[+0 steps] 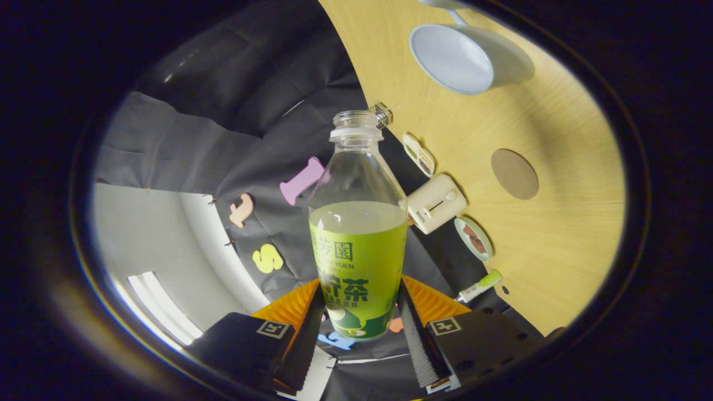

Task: Take the bottle from table, then pour the juice into the cup, finally place the bottle on the coaster

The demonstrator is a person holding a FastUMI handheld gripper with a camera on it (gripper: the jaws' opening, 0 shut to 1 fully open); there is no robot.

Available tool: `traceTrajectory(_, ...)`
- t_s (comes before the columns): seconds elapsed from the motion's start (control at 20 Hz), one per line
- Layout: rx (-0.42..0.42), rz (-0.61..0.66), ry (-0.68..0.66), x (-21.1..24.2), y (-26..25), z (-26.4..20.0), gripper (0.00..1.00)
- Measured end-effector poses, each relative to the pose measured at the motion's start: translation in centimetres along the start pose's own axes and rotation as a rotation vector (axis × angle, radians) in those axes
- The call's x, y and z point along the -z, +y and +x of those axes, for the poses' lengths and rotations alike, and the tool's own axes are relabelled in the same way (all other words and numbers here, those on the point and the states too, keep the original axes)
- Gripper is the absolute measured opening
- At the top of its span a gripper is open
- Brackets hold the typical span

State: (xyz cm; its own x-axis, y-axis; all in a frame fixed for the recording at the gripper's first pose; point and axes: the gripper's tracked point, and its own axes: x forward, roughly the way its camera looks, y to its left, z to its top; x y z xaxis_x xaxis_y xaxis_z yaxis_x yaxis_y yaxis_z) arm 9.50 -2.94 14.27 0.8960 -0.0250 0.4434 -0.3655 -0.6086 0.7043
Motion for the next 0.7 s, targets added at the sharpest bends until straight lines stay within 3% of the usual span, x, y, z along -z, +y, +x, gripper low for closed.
traceTrajectory(0.3, 0.051, -0.104, 0.006, 0.3, -0.9, 0.0, 0.76)
traceTrajectory(0.7, 0.153, -0.359, 0.000, -0.7, -2.2, -1.2, 0.76)
